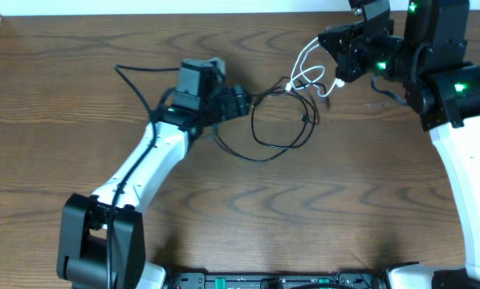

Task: Untangle cables

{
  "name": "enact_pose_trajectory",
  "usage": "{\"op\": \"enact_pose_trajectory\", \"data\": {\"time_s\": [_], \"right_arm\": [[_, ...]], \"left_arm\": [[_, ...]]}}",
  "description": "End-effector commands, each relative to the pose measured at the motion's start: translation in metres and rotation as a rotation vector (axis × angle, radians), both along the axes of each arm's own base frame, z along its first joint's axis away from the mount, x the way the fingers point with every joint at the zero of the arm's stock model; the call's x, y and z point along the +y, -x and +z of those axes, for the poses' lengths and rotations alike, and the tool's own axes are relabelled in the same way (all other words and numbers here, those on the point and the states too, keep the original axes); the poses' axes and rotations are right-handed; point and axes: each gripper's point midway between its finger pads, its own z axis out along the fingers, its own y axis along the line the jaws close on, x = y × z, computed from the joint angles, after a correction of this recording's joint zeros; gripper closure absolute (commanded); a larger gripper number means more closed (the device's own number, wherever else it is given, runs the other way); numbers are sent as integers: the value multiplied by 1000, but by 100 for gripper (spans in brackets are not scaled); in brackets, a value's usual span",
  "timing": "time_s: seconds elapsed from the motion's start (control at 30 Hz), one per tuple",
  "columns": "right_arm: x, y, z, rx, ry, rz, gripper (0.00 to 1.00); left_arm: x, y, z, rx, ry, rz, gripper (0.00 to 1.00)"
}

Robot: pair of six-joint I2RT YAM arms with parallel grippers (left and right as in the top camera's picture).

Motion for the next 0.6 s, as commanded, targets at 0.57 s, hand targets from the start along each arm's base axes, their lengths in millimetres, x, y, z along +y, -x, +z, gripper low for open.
{"op": "enact_pose_trajectory", "data": {"time_s": [0.57], "right_arm": [[-3, -1, -4, 38, -16, -31, 99]], "left_arm": [[-72, 21, 28, -312, 98, -565, 5]]}}
